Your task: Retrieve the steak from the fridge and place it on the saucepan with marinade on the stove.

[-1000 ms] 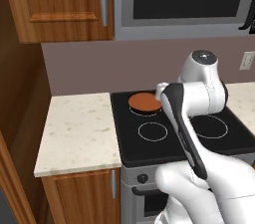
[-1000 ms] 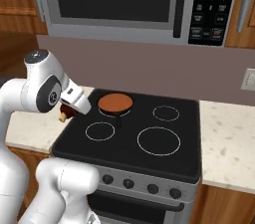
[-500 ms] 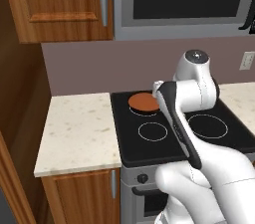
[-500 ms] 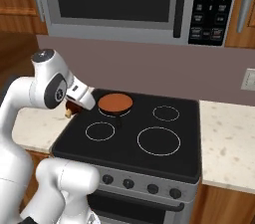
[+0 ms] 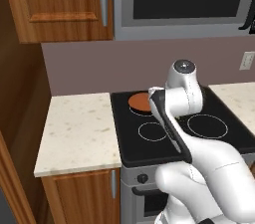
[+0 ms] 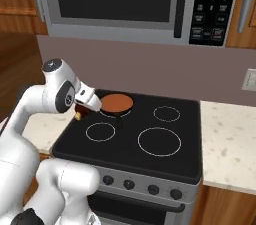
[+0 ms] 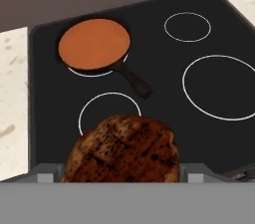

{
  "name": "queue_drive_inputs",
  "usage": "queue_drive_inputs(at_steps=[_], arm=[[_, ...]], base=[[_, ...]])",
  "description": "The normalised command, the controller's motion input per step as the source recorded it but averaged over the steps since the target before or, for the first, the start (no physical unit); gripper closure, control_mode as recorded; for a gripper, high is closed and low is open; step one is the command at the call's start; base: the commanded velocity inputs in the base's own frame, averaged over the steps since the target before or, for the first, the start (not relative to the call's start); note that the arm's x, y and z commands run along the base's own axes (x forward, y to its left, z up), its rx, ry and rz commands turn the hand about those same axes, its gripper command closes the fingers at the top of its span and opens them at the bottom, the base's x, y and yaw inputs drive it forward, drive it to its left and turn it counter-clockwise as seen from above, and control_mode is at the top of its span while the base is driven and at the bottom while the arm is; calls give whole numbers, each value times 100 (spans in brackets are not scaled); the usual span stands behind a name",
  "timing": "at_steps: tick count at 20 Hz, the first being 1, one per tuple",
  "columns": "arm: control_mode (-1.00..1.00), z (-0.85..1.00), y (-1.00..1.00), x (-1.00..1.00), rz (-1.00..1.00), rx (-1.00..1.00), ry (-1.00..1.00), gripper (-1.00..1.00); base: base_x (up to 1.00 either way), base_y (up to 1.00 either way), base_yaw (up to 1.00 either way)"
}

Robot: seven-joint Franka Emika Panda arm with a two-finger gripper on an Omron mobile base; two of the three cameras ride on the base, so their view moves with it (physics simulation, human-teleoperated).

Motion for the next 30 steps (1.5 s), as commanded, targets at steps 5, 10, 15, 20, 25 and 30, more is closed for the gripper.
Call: queue_drive_inputs(at_steps=[5, 10, 15, 20, 25, 30], arm=[[-100, -16, -18, 94, 7, -1, 1, 100], [-100, -13, -4, 85, 6, 0, 8, 100], [-100, -25, 0, 88, 6, 0, 3, 100], [-100, -22, -5, 99, 10, 1, 0, 100], [-100, -42, -1, 86, 9, 0, 1, 100], [-100, -46, 0, 55, 6, 0, 6, 100]], base=[[0, 0, 0], [0, 0, 0], [0, 0, 0], [0, 0, 0], [0, 0, 0], [0, 0, 0]])
